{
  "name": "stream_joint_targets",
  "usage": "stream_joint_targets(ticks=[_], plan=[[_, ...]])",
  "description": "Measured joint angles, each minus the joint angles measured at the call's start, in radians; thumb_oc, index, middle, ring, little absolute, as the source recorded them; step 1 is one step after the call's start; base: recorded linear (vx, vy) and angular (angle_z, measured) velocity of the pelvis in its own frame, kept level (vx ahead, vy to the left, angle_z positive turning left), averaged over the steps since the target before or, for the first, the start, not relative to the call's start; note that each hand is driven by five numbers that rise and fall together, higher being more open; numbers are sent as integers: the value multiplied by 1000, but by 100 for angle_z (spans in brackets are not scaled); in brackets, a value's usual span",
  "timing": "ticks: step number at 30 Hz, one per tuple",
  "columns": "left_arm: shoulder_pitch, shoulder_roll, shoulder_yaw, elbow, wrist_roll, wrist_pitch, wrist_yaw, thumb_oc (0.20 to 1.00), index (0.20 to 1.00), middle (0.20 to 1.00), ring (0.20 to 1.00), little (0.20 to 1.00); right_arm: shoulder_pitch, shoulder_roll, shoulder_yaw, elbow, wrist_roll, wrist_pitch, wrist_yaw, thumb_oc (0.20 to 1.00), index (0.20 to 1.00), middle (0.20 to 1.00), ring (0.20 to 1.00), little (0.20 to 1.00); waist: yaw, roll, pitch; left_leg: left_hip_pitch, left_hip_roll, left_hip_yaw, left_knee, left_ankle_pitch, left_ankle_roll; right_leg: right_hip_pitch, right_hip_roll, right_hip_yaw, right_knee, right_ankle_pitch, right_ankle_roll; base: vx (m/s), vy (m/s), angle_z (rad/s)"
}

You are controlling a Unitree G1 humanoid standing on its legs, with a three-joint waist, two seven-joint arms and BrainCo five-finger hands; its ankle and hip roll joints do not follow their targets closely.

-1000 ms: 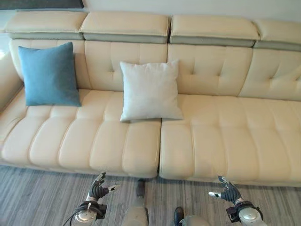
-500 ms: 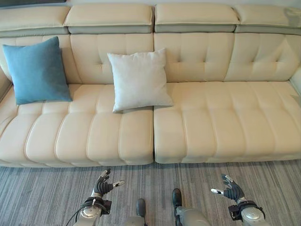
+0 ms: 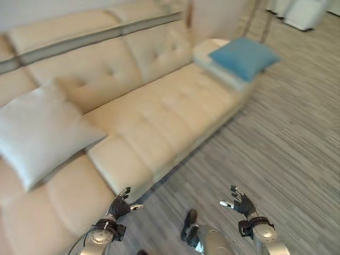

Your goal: Pick up all the scattered cushions and arrange them neatly on the sofa.

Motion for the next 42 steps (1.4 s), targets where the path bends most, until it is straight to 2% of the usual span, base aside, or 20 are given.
stream_joint_targets(ticks=[1,2,5,6,7,9,10,12,14,18,19,21,22,24,26,28,32,36,40,42], plan=[[2,-6,15,26,0,3,-1,1000,1000,1000,1000,1000,-1,2,4,3,-4,4,2,1000,1000,1000,1000,1000,-4,3,-1,7,6,12,22,-3,-6,-6,10,7,0,27,-17,190,-275,-83],[3,-25,5,84,1,10,-13,1000,1000,1000,1000,1000,10,-2,3,-6,-9,4,2,1000,1000,1000,1000,1000,-13,15,-11,-20,57,-39,125,3,-11,6,75,113,-3,16,-42,276,-343,-71],[-12,-73,-27,87,1,12,-20,1000,1000,1000,1000,1000,29,-64,-6,18,-16,14,1,1000,1000,1000,1000,1000,-22,53,-7,-202,167,-259,556,63,-3,57,151,185,-76,13,-149,217,-209,-61],[-15,-89,-33,84,-1,12,-15,1000,1000,1000,1000,1000,20,-74,-18,29,-16,24,-2,1000,1000,1000,1000,1000,0,49,3,-277,158,-350,686,54,-12,77,165,223,-92,33,-147,239,-99,-111],[-17,-100,-33,60,-1,9,-15,1000,1000,1000,1000,1000,12,-80,-30,10,-16,22,-13,1000,1000,1000,1000,1000,23,37,9,-331,69,-440,656,-15,-25,111,158,254,-140,67,-155,313,-58,-110],[-25,-98,-32,32,-1,5,-13,1000,1000,1000,1000,1000,4,-82,-28,-11,-15,20,-19,1000,1000,1000,1000,1000,17,27,23,-438,-20,-486,466,-21,-14,226,195,282,-246,42,-120,490,-71,-63],[-25,-100,-32,31,-1,0,-13,1000,1000,1000,1000,1000,0,-73,-22,-5,-15,16,-20,1000,1000,1000,1000,1000,53,15,23,-453,-75,-515,274,8,0,267,210,301,-266,25,-121,493,-54,-59],[-15,-97,-28,44,-1,4,-11,1000,1000,1000,1000,1000,-28,-70,10,49,-15,15,-22,1000,1000,1000,1000,1000,89,37,28,-543,-119,-613,56,83,-11,316,282,336,-278,-13,-147,469,6,-95],[11,-91,-23,50,-1,15,-6,1000,1000,1000,1000,1000,-32,-67,28,50,-15,17,-31,1000,1000,1000,1000,1000,120,55,36,-604,-156,-638,12,96,3,374,338,402,-270,-60,-176,609,134,-96],[80,-89,14,48,-1,31,-2,1000,1000,1000,1000,1000,-27,-74,38,30,-17,12,-31,1000,1000,1000,1000,1000,145,9,25,-560,-225,-592,130,139,135,495,323,549,-279,-125,-110,523,158,-130],[87,-89,9,40,-1,29,-2,1000,1000,1000,1000,1000,-5,-86,41,23,-17,16,-32,1000,1000,1000,1000,1000,142,36,13,-509,-216,-625,98,269,212,494,358,545,-204,-156,-65,440,151,-38],[55,-59,12,53,-1,32,1,1000,1000,1000,1000,1000,16,-44,47,19,-18,25,-27,1000,1000,1000,1000,1000,133,-25,14,-451,-223,-610,79,281,210,447,333,553,-26,-202,-16,396,142,-46],[29,-54,11,52,0,31,0,1000,1000,1000,1000,1000,15,-38,45,-16,-18,18,-19,1000,1000,1000,1000,1000,131,-45,7,-411,-230,-607,70,242,236,367,294,521,180,-213,27,355,129,-66],[-15,-52,12,49,-1,28,1,1000,1000,1000,1000,1000,-1,-41,42,-46,-19,16,-12,1000,1000,1000,1000,1000,126,-40,9,-349,-249,-576,76,193,238,258,190,504,472,-190,83,287,108,-42],[-51,-52,14,43,-1,18,5,1000,1000,1000,1000,1000,-20,-44,47,-45,-22,17,-8,1000,1000,1000,1000,1000,127,-29,15,-316,-265,-589,89,162,262,215,140,511,499,-197,92,349,149,-8],[-70,-48,14,48,-2,15,18,1000,1000,1000,1000,1000,-60,-31,45,-55,-28,15,-6,1000,1000,1000,1000,1000,133,-2,36,-244,-261,-592,82,80,269,87,60,434,616,-201,82,397,109,-26],[-68,-58,14,53,-9,14,24,1000,1000,1000,1000,1000,-61,-38,46,-69,-35,14,3,1000,1000,1000,1000,1000,123,49,62,-165,-225,-618,41,56,233,-50,75,353,318,-213,61,505,-60,2],[-39,-57,22,64,-9,17,25,1000,1000,1000,1000,1000,-29,-50,47,-73,-37,22,3,1000,1000,1000,1000,1000,93,21,73,-113,-234,-647,41,0,145,-162,83,322,-86,-1,64,376,-161,38],[-9,-57,12,79,-6,11,24,1000,1000,1000,1000,1000,14,-40,44,-44,-41,19,3,1000,1000,1000,1000,1000,83,-16,49,-13,-234,-676,87,-59,78,-49,93,331,-120,158,-34,327,-224,75],[-6,-62,13,75,-6,7,24,1000,1000,1000,1000,1000,2,-45,34,-30,-44,19,1,1000,1000,1000,1000,1000,93,-4,44,-66,-206,-646,242,-87,45,-2,116,319,-149,167,-68,246,-229,38]])
